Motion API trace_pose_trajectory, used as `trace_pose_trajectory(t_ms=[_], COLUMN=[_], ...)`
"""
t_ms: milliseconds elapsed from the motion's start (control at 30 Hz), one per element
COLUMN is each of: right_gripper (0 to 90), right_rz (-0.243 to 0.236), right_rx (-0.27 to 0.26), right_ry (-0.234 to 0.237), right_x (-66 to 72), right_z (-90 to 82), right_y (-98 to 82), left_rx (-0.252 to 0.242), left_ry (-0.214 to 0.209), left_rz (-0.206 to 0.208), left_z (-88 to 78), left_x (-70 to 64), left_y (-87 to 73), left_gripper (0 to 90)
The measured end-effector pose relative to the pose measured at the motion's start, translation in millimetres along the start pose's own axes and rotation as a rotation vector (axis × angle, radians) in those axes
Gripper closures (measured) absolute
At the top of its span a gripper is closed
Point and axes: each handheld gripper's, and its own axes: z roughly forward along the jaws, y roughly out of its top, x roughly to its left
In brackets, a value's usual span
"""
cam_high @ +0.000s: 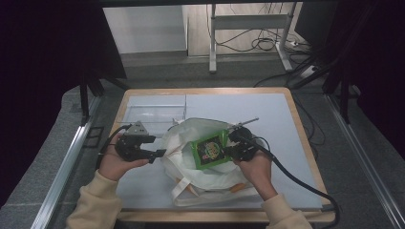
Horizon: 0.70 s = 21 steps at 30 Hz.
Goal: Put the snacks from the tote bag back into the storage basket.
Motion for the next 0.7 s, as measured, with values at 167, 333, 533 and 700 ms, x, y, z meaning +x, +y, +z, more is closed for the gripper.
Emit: trace_pose_trajectory(t_ms=[167,333,533,700], right_gripper=[89.5,89.5,89.5,89.6], right_rz=[-0.035,-0.05,-0.063,-0.061], right_rx=[-0.017,-0.029,-0.034,-0.038], right_ry=[0.031,0.03,0.024,0.026], right_x=[-0.9,-0.7,2.6,4.3], right_z=[-9.2,-13.1,-14.8,-13.4], right_y=[0.9,-0.3,-4.0,-11.0], left_rx=[0.0,0.002,0.004,0.008], left_ry=[0.0,0.001,0.0,0.0], left_rz=[0.003,0.0,0.0,-0.004], left_z=[-0.4,0.2,0.8,1.5], left_x=[1.1,1.3,1.6,1.2], left_y=[-0.3,-0.6,-0.7,-0.8], left_gripper=[34.9,34.8,34.8,34.8])
